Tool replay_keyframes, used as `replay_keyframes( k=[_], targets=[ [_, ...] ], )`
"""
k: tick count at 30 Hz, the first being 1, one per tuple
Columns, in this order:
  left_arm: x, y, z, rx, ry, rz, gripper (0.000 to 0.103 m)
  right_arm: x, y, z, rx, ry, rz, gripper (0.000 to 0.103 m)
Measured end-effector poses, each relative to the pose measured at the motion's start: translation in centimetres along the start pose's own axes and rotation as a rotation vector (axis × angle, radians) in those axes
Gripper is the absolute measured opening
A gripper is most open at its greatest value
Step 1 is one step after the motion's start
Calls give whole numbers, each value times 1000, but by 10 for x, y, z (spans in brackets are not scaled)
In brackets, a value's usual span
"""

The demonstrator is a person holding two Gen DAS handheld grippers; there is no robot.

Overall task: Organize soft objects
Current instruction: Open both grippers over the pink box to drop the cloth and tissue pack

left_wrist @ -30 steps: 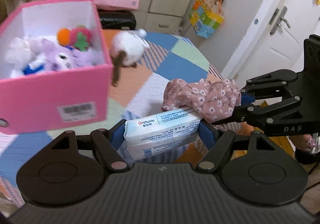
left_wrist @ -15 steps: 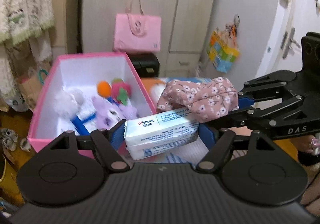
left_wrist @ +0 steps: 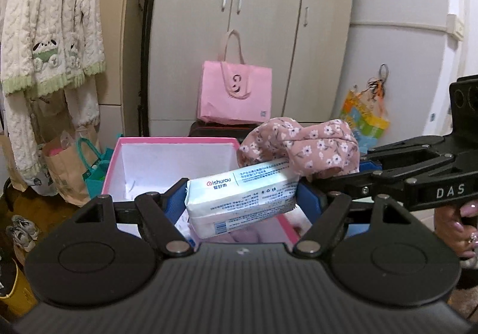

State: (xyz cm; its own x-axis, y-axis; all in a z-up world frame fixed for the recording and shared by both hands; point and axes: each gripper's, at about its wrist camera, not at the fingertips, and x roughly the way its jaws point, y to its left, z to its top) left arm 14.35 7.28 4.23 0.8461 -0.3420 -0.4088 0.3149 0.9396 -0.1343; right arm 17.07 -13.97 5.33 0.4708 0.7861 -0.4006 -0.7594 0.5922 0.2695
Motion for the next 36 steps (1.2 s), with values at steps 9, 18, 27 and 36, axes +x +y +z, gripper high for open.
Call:
replay_keyframes(
  k=[9, 18, 27, 36],
  targets=[
    [56, 46, 11, -3, 127, 36, 76, 67, -41, 19, 117, 95, -24, 21],
    [90, 62, -1, 23, 305, 21, 76, 113, -64, 15, 187, 173, -26, 21],
    [102, 69, -2, -2, 381, 24, 80, 142, -59, 19, 142, 220, -89, 29],
    [60, 70, 3, 9, 270, 31, 88, 119, -47, 20, 101, 181, -169, 52]
  ],
)
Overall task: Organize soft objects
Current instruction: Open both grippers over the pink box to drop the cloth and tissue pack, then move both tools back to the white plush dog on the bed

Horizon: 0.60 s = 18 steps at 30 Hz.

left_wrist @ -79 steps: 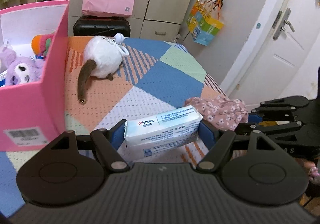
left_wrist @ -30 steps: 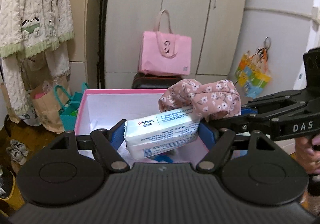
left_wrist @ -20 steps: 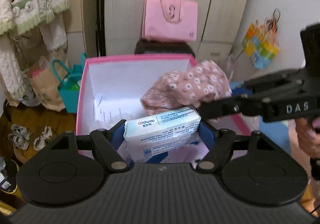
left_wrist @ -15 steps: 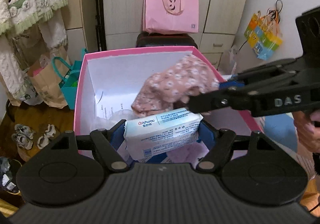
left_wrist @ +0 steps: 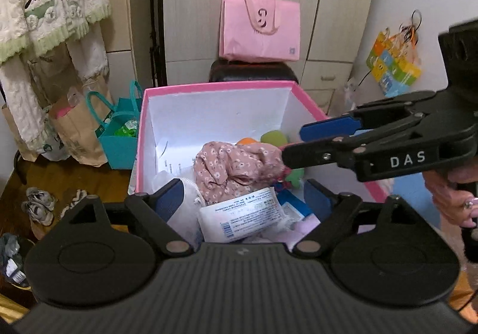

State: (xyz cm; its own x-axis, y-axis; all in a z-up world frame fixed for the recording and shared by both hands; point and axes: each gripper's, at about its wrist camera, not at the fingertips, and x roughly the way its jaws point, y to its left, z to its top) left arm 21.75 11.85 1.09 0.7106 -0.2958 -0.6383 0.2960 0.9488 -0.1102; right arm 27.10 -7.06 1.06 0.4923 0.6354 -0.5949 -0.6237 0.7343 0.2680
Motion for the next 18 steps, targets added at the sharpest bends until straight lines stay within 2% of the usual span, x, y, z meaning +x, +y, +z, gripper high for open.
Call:
replay_keyframes(
  k=[8, 18],
  targets=[
    [-57, -15, -12, 75, -58, 3, 88, -60, 24, -22, -95, -37, -52, 57],
    [-107, -55, -26, 165, -61, -67, 88, -139, 57, -60, -208, -72, -131, 63]
  ],
)
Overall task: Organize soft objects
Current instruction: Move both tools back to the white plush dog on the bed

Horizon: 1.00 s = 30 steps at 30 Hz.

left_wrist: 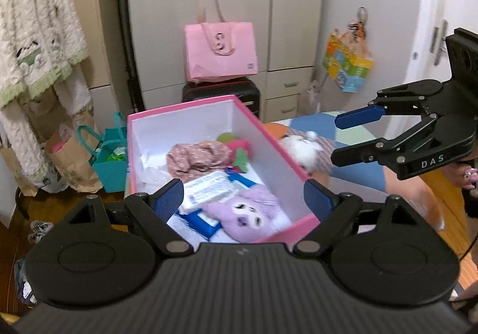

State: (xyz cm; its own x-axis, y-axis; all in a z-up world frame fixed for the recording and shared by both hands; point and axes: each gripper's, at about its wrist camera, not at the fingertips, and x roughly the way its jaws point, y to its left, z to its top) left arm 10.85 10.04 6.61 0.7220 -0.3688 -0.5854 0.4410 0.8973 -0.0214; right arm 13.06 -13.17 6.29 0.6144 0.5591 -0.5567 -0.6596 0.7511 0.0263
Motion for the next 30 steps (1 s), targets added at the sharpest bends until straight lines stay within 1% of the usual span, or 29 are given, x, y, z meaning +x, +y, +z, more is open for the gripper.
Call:
replay_keyframes(
  k=[5, 12, 15, 17, 18, 19, 22, 25, 28, 30],
  targets=[
    [-10, -28, -7, 43, 28, -61, 88, -33, 5, -20, -9, -15, -12, 63],
    [-15, -78, -12, 143, 58, -153, 90, -61, 5, -50, 3, -25, -47, 63],
    [-14, -96, -12, 177, 62, -200, 90, -69, 9, -64, -35, -13, -78, 63],
    [-10, -105, -12, 186, 72, -214, 92, -75, 12, -73, -46, -15, -105, 64],
    [-7, -110, -12, 192, 76, -220, 92, -78, 12, -77, -44, -15, -106, 68],
    [-4, -114, -12, 196, 82, -224, 93, -80, 11, -80, -42, -14, -103, 69],
    [8, -124, -12, 193, 93, -242, 94, -83, 8, -89, -30, -9, -114, 69],
    [24, -132, -11, 176, 114, -269, 94, -83, -1, -98, -8, -10, -105, 70],
    [39, -138, -12, 152, 123, -303, 94, -80, -12, -107, 22, -13, -96, 70],
    [47, -141, -12, 146, 128, -306, 94, -75, -19, -111, 36, -8, -94, 70]
  ],
)
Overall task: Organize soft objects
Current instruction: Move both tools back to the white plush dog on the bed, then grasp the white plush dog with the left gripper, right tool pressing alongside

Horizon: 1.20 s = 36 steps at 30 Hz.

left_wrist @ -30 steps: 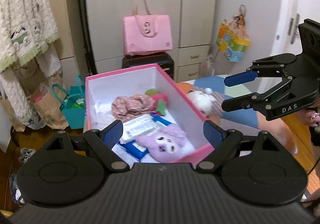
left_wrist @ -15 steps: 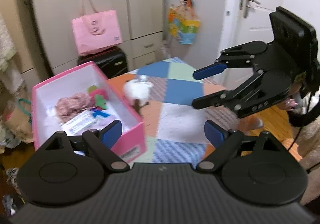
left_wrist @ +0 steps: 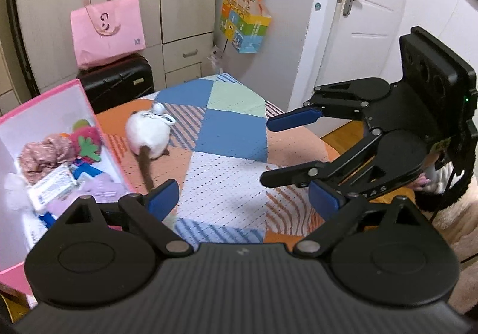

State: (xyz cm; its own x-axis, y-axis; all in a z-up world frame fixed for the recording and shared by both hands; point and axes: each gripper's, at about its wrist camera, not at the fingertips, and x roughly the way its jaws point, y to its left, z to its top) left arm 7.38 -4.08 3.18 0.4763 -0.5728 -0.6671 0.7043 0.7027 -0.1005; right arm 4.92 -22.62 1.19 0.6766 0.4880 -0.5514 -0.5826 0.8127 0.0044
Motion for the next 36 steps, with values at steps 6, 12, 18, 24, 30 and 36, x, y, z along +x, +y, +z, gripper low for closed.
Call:
replay_keyframes(
  k=[6, 12, 18, 24, 30, 36],
  targets=[
    [27, 9, 21, -3, -9, 65, 95, 24, -26, -7, 46, -3, 10, 71],
    [62, 33, 58, -7, 17, 156, 95, 53, -61, -5, 122, -36, 28, 71],
    [108, 67, 92, -53, 135, 192, 91, 95, -76, 5, 84, -22, 30, 71],
    [142, 78, 109, -36, 232, 228, 90, 129, -92, 14, 85, -6, 72, 73],
    [170, 86, 115, -25, 315, 285, 88, 159, -108, 13, 116, 15, 117, 73],
    [183, 110, 121, -130, 353, 284, 85, 179, -110, 10, 100, 66, 153, 87]
  ],
)
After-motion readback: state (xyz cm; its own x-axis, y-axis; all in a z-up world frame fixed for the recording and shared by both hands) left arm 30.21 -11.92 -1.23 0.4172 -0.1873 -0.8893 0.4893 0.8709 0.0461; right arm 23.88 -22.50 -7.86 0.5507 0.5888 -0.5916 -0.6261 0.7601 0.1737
